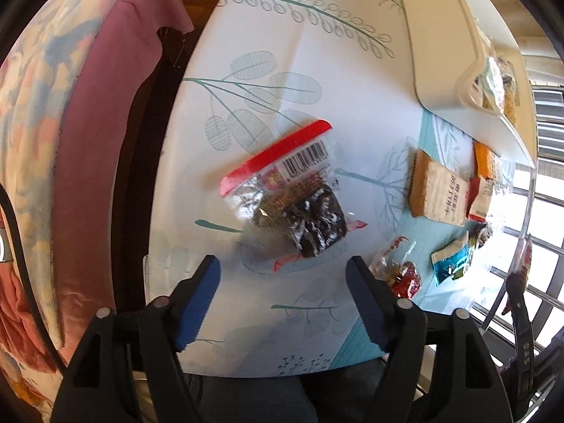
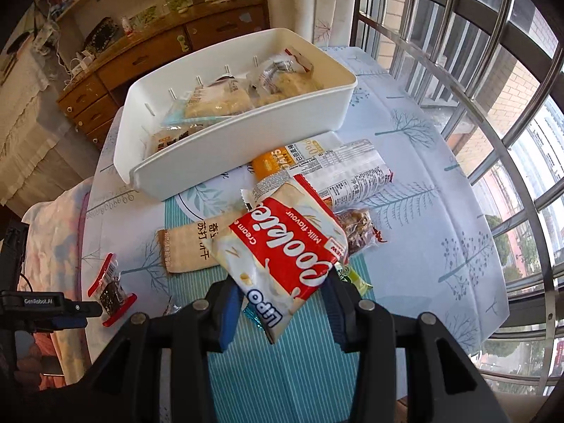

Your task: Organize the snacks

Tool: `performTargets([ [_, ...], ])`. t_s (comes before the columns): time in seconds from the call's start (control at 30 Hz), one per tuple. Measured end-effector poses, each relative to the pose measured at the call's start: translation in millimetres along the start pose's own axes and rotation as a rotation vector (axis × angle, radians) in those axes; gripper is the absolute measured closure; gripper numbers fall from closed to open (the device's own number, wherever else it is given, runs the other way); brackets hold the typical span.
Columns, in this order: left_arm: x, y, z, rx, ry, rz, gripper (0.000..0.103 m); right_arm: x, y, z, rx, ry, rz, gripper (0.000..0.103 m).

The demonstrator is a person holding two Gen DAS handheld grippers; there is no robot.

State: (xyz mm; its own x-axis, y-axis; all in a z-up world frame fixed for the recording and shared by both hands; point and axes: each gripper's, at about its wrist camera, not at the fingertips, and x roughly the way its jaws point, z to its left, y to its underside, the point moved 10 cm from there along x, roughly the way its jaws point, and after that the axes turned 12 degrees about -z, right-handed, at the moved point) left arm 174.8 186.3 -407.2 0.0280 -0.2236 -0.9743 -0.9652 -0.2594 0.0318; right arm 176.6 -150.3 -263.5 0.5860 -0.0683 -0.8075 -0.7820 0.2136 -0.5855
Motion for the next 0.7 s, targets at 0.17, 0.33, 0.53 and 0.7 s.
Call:
performTargets([
  [0.17, 9, -8, -1, 0.000, -0.012, 0.005, 0.022, -9, 0, 6, -0.059, -0.026, -0.029, 0.061],
  [0.33, 22, -13, -11, -0.009, -0.014, 0.020, 0.022, -17, -1, 2, -0.075, -0.022, -0.050, 0.061],
  [0.53, 31, -19, -8, -0.069, -0.036, 0.032, 0.023, -21, -1, -7, -0.072, -0.007, -0.053, 0.061],
  [0.7, 33, -23, -4, -0.123, -0.046, 0.030, 0.026, -23, -3, -15, -0.071, 0.002, -0.050, 0.061],
])
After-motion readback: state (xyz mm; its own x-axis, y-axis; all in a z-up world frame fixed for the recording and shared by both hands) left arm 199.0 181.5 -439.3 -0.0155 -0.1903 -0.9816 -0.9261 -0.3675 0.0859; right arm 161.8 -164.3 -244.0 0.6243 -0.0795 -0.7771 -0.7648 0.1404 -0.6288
